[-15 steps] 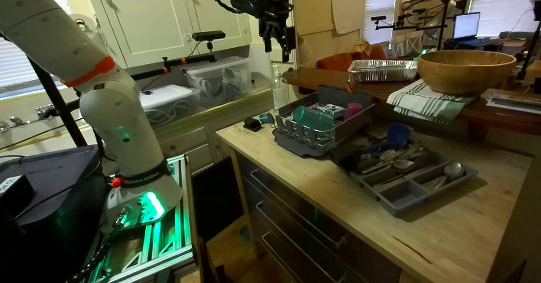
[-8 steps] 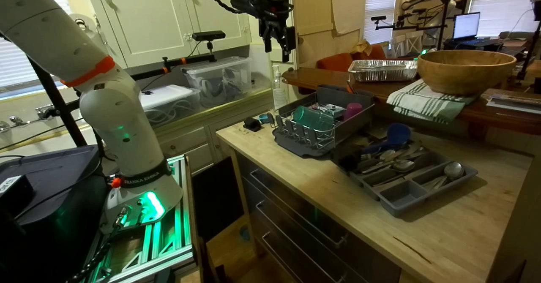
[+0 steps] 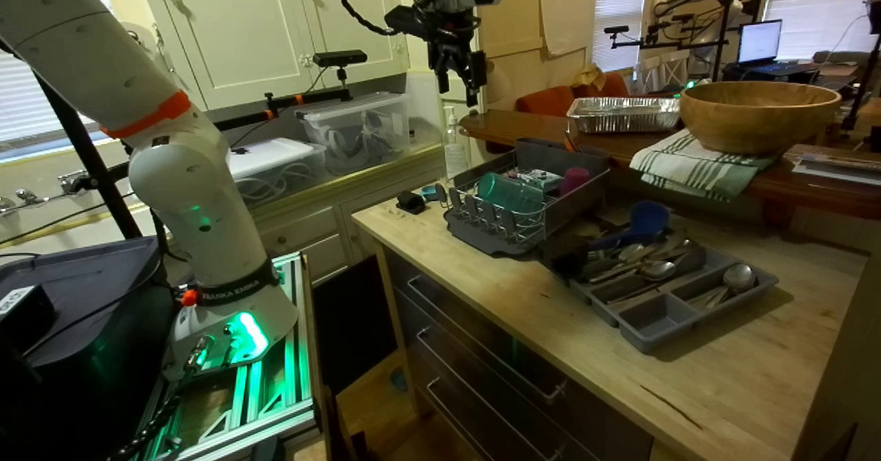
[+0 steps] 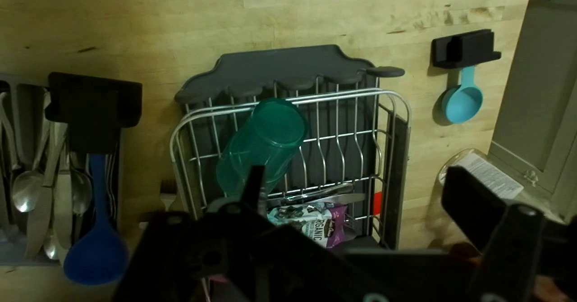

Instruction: Put the cup on the table

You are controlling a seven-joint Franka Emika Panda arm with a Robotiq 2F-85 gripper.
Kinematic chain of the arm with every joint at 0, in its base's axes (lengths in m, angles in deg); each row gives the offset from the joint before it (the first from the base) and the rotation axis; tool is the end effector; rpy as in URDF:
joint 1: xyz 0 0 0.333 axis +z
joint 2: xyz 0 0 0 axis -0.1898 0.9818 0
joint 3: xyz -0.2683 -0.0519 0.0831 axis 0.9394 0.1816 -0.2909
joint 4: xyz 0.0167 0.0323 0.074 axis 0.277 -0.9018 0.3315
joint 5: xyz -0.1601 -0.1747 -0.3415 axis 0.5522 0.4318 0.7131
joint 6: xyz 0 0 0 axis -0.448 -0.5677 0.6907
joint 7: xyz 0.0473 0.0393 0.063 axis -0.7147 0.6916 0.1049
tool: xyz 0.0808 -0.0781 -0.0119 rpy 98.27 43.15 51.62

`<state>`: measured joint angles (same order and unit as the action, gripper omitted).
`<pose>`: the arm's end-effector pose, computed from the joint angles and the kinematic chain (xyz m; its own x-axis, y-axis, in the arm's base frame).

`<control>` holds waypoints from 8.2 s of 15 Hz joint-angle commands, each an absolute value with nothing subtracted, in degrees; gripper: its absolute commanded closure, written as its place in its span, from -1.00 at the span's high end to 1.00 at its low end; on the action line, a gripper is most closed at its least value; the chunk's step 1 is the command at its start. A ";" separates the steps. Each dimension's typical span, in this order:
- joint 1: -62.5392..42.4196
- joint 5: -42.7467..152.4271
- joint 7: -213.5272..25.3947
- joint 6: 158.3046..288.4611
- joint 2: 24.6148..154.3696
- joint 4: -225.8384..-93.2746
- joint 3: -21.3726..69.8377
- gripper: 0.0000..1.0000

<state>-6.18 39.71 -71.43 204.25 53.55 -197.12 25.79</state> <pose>0.4910 0.0057 0.4602 0.9688 0.2042 0.1402 0.2293 -0.9535 -0.1954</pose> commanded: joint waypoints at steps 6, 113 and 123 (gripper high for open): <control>-7.13 42.08 -78.22 214.50 57.87 -198.19 21.73 1.00; -5.22 62.01 -99.71 232.05 61.53 -207.66 12.72 0.01; -5.39 55.40 -84.48 200.12 49.43 -204.87 16.19 0.01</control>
<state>-5.75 55.99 -88.28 209.83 53.60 -204.74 15.38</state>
